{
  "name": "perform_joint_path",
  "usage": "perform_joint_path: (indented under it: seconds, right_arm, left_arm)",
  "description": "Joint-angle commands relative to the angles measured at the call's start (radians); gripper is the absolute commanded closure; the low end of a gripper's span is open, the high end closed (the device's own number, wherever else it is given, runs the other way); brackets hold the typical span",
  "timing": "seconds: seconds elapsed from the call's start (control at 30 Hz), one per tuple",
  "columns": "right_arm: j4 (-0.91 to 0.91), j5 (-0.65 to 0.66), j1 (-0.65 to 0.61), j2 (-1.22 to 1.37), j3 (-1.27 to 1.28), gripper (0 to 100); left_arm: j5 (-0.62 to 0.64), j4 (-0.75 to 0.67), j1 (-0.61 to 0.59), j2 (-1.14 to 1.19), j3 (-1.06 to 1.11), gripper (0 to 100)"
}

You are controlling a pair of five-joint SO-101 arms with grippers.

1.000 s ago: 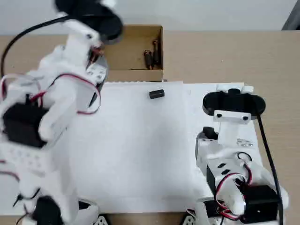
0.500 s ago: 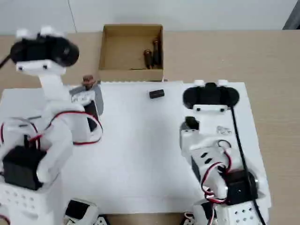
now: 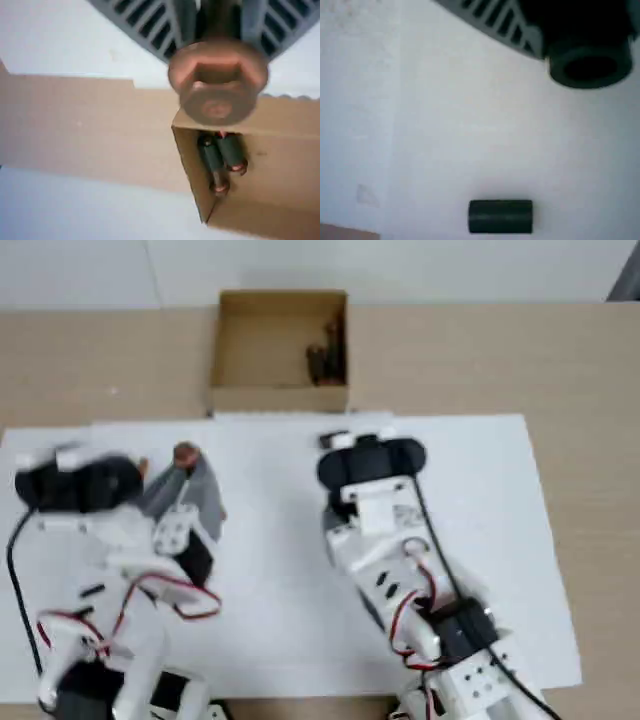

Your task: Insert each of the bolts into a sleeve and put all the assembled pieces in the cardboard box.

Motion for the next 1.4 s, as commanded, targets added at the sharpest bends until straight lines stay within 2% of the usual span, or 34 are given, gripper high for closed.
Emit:
perform_joint_path:
  seconds: [0.0,0.13,0.2,0.27,0.43,0.63,0.87,1.1,1.23,1.3,1.37]
  right_arm:
    - [-0.094,-0.006,-0.044,-0.013,0.023,99.6]
    - [-0.148,-0.006,-0.077,-0.013,0.103,99.5]
    - [-0.168,0.014,-0.096,-0.013,0.132,99.5]
    - [-0.203,0.064,-0.117,-0.015,0.157,99.5]
    - [-0.372,0.198,-0.154,-0.015,0.238,99.5]
    - [-0.496,0.252,-0.216,-0.015,0.299,99.5]
    - [-0.542,0.293,-0.232,-0.027,0.347,99.5]
    - [-0.550,0.301,-0.232,-0.302,0.477,99.5]
    - [-0.547,0.310,-0.236,-0.532,0.586,99.5]
    - [-0.507,0.362,-0.236,-0.639,0.637,99.6]
    - [-0.478,0.384,-0.239,-0.661,0.651,99.6]
  left_arm:
    - [0.006,-0.049,0.006,-0.180,0.113,99]
    - [0.015,-0.048,0.008,-0.299,0.243,99]
    - [0.083,-0.049,0.008,-0.278,0.243,99]
    - [0.147,-0.051,0.025,-0.279,0.242,99]
    - [0.187,-0.052,0.115,-0.284,0.248,99]
    - [0.186,-0.052,0.124,-0.284,0.248,99]
    - [0.184,-0.092,0.121,-0.284,0.249,99]
    - [0.166,-0.206,0.041,-0.282,0.318,99]
    - [0.167,-0.206,0.043,-0.284,0.331,99]
    - [0.167,-0.206,0.048,-0.284,0.331,99]
    - [0.167,-0.206,0.071,-0.284,0.332,99]
